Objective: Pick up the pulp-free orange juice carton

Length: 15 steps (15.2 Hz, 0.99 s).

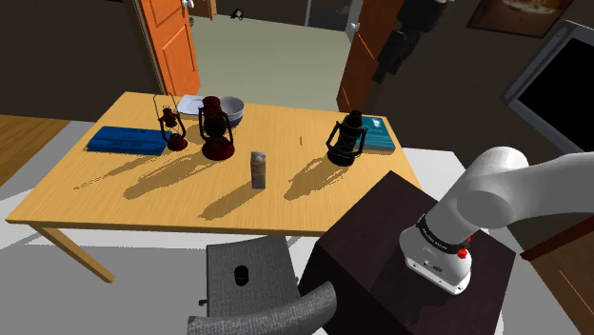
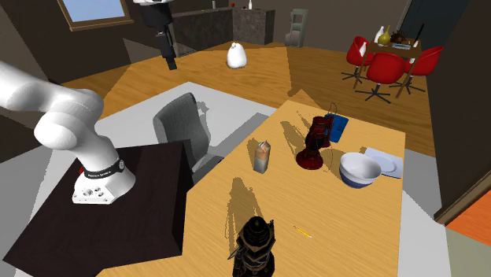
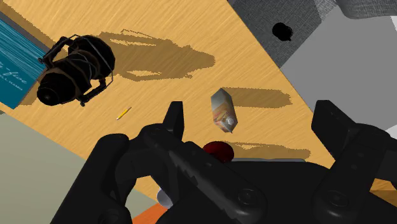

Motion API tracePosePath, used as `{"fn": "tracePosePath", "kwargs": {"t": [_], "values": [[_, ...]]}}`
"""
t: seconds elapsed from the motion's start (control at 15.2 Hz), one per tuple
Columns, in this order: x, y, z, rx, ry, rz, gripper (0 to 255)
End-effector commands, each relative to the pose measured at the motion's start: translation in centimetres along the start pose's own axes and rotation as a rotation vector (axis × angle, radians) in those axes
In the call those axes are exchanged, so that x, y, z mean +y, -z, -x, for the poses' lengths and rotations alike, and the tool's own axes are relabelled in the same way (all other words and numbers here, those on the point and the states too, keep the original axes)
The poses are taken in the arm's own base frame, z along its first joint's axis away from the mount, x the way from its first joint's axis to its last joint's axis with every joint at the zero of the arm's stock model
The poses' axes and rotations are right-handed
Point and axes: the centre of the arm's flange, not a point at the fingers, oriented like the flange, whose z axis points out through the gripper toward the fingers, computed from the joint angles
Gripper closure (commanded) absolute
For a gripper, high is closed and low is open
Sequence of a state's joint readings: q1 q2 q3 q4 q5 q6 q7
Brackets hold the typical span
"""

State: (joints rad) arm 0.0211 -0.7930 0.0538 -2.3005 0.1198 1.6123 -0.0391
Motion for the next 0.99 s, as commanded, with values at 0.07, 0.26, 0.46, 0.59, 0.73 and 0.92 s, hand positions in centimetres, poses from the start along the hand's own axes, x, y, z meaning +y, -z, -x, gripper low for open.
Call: {"fn": "tracePosePath", "kwargs": {"t": [0.07, 0.26, 0.46, 0.59, 0.73, 0.92], "values": [[-0.3, -0.9, -1.1, -0.01, -0.015, 0.001, 0], [-1.1, -3.8, -4.2, -0.04, -0.061, 0.004, 0], [-1.8, -6.7, -7.3, -0.07, -0.107, 0.007, 0], [-2.2, -8.7, -9.3, -0.091, -0.137, 0.009, 0], [-2.5, -10.7, -11.3, -0.111, -0.168, 0.011, 0], [-2.8, -13.9, -14.2, -0.141, -0.213, 0.014, 0]]}}
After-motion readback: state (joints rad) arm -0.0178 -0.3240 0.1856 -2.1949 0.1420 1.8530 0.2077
